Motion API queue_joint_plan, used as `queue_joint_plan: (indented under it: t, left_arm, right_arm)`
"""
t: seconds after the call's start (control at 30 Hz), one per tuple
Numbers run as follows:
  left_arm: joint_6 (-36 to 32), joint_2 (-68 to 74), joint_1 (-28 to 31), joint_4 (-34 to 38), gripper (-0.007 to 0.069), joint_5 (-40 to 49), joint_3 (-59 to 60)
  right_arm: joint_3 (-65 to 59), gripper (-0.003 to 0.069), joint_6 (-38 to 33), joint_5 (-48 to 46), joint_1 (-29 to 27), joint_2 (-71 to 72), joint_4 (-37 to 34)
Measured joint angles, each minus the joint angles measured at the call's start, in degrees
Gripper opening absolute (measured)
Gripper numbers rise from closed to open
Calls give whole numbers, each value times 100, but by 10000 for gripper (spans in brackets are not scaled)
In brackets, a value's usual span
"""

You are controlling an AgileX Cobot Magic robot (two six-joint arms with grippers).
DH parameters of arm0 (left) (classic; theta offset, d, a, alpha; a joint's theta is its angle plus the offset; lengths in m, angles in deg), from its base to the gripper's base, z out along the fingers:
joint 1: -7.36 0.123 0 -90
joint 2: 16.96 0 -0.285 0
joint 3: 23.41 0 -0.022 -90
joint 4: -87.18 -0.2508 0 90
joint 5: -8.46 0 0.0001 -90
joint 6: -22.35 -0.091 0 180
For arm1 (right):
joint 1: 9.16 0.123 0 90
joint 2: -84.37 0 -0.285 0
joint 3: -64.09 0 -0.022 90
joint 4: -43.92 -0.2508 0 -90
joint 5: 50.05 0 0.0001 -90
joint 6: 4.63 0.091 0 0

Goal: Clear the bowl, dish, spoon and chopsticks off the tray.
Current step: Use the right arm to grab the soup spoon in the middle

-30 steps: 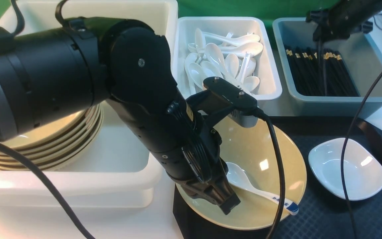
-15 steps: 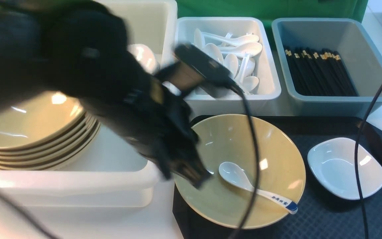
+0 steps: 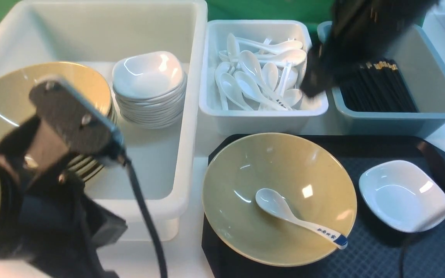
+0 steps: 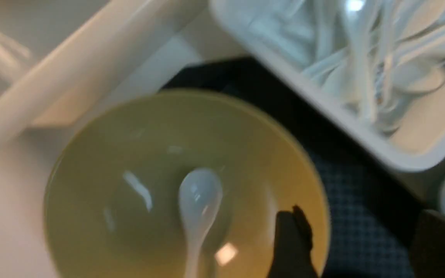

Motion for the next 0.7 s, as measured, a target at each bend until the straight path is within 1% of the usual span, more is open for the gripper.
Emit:
queue_joint_plan:
  t: [0.03, 0.1, 0.13, 0.17, 0.2, 0.3, 0.37, 0.6, 0.7]
  left_arm:
    - [14, -44, 0, 188, -11, -224, 139]
    - [18, -44, 0, 362, -11, -409, 178]
    - [-1, 0, 0, 602, -11, -675, 189]
    - [-1, 0, 0, 624, -11, -710, 189]
    - [-48, 68, 0, 741, -11, -903, 189]
    - [-48, 251, 0, 826, -11, -1092, 102]
    - [-163, 342, 0, 841, -11, -1124, 43]
    - [-340, 495, 0, 924, -11, -1254, 32]
    - [-364, 552, 0, 930, -11, -1276, 32]
  right_arm:
    - [-440, 432, -6, 0, 199, 133, 27]
    - [-772, 432, -6, 4, 367, 192, 33]
    - [-1214, 432, -6, 32, 514, 198, 43]
    - [-1214, 432, -6, 32, 514, 198, 43]
    - [-1568, 432, -1, 67, 605, 176, 57]
    - [-2078, 432, 18, 131, 683, 75, 95]
    - [-2289, 432, 18, 251, 693, -20, 114]
    - [-2345, 432, 35, 892, 702, -417, 214]
    - [-2345, 429, 35, 1017, 762, -549, 227]
